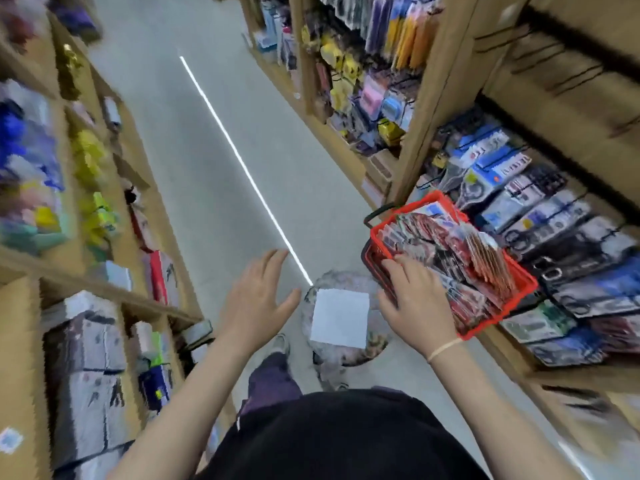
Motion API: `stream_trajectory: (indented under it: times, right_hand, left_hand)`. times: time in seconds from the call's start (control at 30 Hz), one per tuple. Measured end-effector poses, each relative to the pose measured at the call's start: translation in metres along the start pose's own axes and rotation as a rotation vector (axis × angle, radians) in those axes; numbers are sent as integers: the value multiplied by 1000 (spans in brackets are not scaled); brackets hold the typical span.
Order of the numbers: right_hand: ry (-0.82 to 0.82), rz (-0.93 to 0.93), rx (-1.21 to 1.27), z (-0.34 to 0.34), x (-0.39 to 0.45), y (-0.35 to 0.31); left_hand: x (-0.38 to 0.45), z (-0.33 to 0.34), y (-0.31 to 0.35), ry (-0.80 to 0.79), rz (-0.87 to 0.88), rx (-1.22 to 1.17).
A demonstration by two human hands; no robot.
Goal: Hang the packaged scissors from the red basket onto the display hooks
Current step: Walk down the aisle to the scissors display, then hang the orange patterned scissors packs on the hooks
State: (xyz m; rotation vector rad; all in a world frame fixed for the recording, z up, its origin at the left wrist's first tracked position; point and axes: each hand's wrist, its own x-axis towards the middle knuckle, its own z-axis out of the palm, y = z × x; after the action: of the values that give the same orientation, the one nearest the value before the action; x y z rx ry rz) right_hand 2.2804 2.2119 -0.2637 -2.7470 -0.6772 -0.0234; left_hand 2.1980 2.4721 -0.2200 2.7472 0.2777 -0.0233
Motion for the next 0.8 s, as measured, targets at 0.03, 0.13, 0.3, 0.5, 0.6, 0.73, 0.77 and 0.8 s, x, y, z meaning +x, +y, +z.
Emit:
stream_trajectory:
  times: [0.03, 0.13, 0.3, 0.5, 0.6, 0.73, 0.77, 0.8]
  right_hand:
    - [11, 65, -11, 0, 7, 3]
    - [61, 298, -53, -4, 11, 4]
    - [118, 686, -72, -13, 8, -18]
    - [115, 903, -77, -6, 7, -6]
    - [122, 913, -45, 0, 7, 25]
    - [104, 859, 52, 7, 6, 84]
    - [98, 843, 75, 6, 5, 98]
    - [92, 823, 94, 5, 4, 111]
  left_hand:
    - [25, 1, -1, -32, 54, -3]
    - [97, 10, 1, -111, 280, -19]
    - [188, 34, 15, -271, 656, 27]
    - [236, 61, 59, -313, 865, 39]
    - [241, 72, 91, -324, 875, 66]
    - [237, 80, 133, -317, 824, 160]
    - [235, 79, 145, -301, 811, 175]
    - [232, 79, 156, -285, 799, 190]
